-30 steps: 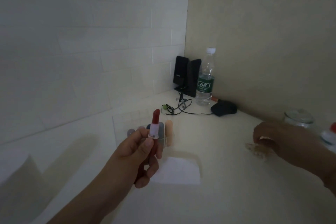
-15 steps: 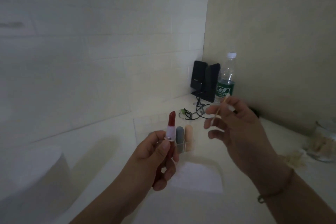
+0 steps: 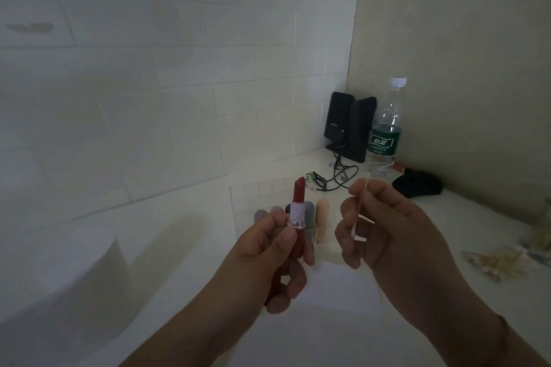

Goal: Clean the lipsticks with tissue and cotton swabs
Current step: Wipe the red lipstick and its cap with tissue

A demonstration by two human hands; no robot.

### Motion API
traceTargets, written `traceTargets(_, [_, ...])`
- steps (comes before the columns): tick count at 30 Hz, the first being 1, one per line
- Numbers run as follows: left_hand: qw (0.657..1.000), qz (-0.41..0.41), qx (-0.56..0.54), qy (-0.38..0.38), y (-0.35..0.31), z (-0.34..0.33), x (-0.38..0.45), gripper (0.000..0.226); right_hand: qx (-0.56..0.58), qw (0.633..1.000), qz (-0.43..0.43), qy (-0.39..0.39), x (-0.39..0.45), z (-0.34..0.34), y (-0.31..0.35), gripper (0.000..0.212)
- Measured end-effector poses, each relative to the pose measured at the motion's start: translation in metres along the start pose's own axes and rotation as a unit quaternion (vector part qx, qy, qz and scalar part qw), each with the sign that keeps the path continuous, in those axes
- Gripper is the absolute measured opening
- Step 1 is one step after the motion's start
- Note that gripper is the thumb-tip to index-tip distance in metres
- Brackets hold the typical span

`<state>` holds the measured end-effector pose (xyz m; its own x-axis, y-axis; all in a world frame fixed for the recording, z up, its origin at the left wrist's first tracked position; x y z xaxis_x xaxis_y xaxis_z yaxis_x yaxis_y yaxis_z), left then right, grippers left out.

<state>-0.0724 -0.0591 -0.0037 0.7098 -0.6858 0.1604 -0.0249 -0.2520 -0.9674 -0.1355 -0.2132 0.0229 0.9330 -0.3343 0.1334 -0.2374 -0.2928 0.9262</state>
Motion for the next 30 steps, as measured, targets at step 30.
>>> traceTargets(30, [0.987,0.066,-0.148,0.011,-0.004,-0.008,-0.009,0.034,-0.557,0.752,0.352,0.001,-0.02,-0.013,-0.003,0.021])
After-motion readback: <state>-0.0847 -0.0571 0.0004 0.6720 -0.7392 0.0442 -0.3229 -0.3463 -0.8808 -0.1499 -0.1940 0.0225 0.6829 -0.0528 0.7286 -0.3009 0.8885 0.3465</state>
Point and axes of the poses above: each hand's wrist, its own x-axis towards the middle knuckle, its own z-axis out of the back of the hand, y = z × x, the point moved 2 cm from there along x, towards the middle knuckle, and after that the axes turned 3 degrees about -z, right-handed, at the moved point
